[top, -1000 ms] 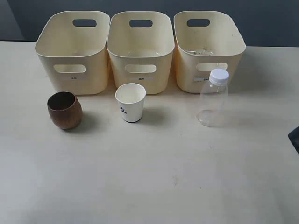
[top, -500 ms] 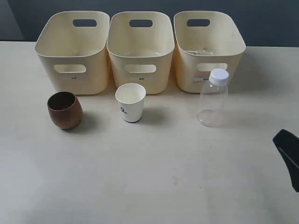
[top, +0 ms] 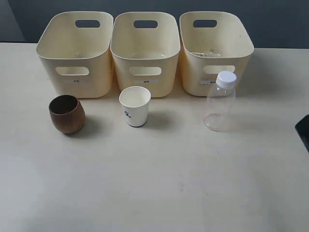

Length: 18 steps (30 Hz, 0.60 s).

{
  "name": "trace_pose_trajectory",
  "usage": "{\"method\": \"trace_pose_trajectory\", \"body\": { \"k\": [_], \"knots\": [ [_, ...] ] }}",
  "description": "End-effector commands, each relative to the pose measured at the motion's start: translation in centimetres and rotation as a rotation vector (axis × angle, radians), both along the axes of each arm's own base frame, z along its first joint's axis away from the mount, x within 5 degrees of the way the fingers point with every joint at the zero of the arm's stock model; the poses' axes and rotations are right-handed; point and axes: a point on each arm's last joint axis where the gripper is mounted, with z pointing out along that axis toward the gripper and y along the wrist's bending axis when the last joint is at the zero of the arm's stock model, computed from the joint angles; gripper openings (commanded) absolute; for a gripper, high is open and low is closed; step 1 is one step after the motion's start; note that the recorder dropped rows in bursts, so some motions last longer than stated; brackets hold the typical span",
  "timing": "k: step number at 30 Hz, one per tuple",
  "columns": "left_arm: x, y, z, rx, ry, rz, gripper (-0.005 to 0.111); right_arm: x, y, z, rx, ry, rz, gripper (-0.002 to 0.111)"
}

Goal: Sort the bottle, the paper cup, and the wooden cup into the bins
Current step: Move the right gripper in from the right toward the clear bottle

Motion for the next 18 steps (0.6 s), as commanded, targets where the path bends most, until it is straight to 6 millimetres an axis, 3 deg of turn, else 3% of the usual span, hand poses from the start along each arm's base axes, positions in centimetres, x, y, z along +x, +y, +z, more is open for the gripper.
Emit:
{"method": "trace_pose_trajectory", "body": {
  "k": [1,11,18],
  "knots": [
    [0.0,0.0,0.0,-0.005,-0.004,-0.003,0.000,0.8,-0.6,0.5,0.025,0.029,-0.067,0.104],
    [0.0,0.0,0.0,-0.005,-0.004,-0.003,0.000,4.3,-0.8,-0.3,0.048,0.289,-0.107,0.104],
    [0.0,0.0,0.0,-0.005,-0.004,-0.003,0.000,5.2,-0.7,-1.3,0.063,0.396,-0.094,0.104]
  ]
}}
